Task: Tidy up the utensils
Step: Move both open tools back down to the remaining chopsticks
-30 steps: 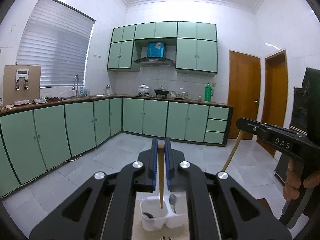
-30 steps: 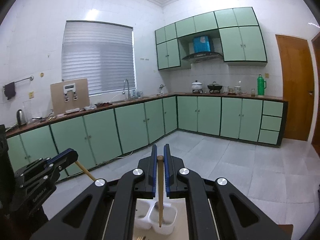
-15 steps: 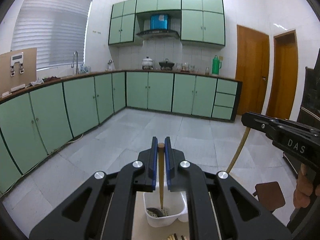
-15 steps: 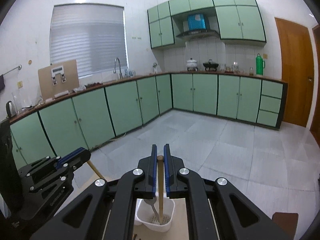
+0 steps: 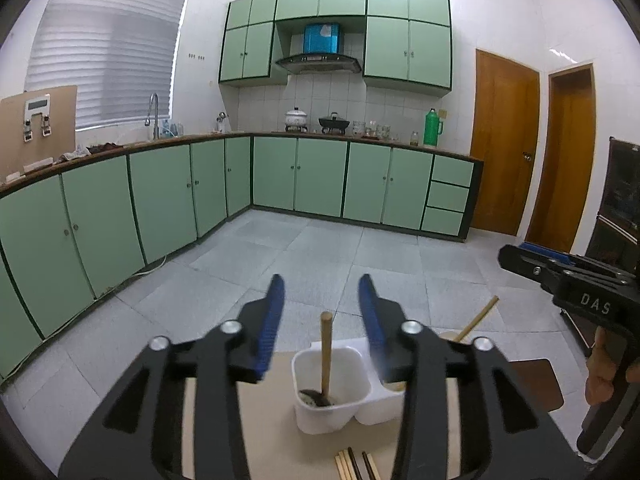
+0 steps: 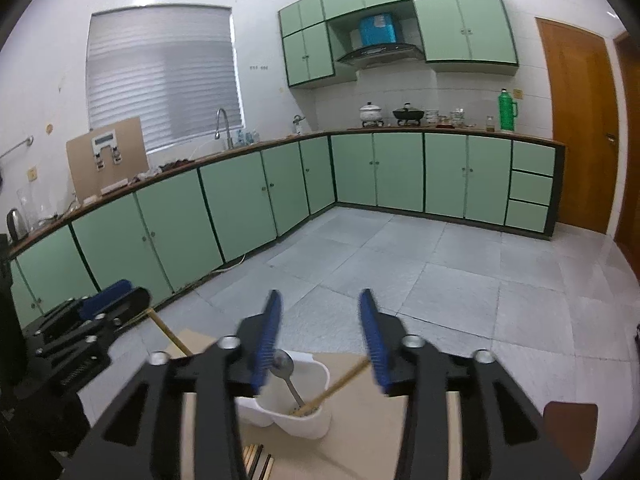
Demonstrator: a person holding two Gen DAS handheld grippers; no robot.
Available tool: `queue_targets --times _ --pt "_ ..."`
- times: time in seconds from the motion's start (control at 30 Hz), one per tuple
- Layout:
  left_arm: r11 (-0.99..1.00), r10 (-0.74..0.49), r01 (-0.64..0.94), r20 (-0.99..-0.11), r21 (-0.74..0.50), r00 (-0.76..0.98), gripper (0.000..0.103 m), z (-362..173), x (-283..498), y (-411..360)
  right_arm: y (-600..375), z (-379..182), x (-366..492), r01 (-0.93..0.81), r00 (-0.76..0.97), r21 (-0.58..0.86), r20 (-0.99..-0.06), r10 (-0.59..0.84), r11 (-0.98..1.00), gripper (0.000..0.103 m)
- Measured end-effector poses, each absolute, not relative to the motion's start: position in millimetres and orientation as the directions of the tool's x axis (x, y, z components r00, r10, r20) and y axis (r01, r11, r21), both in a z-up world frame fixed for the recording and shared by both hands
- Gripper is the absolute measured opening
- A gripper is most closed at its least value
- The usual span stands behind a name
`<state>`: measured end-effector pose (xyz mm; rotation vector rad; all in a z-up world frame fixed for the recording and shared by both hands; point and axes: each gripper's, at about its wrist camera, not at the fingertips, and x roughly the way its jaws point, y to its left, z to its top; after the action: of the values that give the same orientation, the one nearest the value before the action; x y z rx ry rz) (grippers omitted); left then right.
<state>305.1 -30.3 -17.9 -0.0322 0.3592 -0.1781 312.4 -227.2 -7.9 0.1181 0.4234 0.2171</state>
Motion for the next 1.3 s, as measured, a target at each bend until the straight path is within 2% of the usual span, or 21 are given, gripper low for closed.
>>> queue_targets --times 0.2,0.3,0.57,0.77,0.93,1.07,1.3 --pt "0.982 -0.189 0.173 -0.370 -0.075 0.910 0.057 -30.5 257.8 -24.9 -243.7 -23.7 263.1 -0.152 0.901 0.182 -0.378 0.212 0.972 0.077" --pt "0.980 -0.200 0.176 -0.415 -0.096 0.887 0.060 -54.8 228.8 -21.2 -243.0 -44.8 233.7 -0.148 0.894 0.175 -0.398 0.207 0.973 0.083" --pt "0.984 -0.179 0.151 -0.589 -0.098 0.788 0.061 -135.6 177.3 -10.3 -224.8 -124.0 171.6 -0.133 0.815 0.182 -0.539 0.212 0.974 0.084" --pt "0.988 -0.150 0.138 -0.684 -0.074 0.714 0.061 -181.9 154.8 -0.5 -204.8 -171.6 139.7 -0.125 0.742 0.199 -0.632 0.225 0.972 0.084" --pt "0.991 -0.122 0.123 -0.722 -0.052 0.681 0.061 -205.3 139.5 4.7 -179.8 -198.9 119.0 -0.153 0.686 0.172 -0.690 0.230 0.973 0.083" --pt "0.993 -0.104 0.107 -0.739 -0.045 0.665 0.061 -217.5 133.6 11.8 -169.3 -213.2 111.7 -0.159 0.662 0.150 -0.717 0.218 0.976 0.078" --pt "0.994 -0.104 0.100 -0.749 -0.051 0.655 0.061 -222.1 130.6 11.4 -151.2 -228.0 103.0 -0.195 0.642 0.114 -0.736 0.215 0.974 0.072"
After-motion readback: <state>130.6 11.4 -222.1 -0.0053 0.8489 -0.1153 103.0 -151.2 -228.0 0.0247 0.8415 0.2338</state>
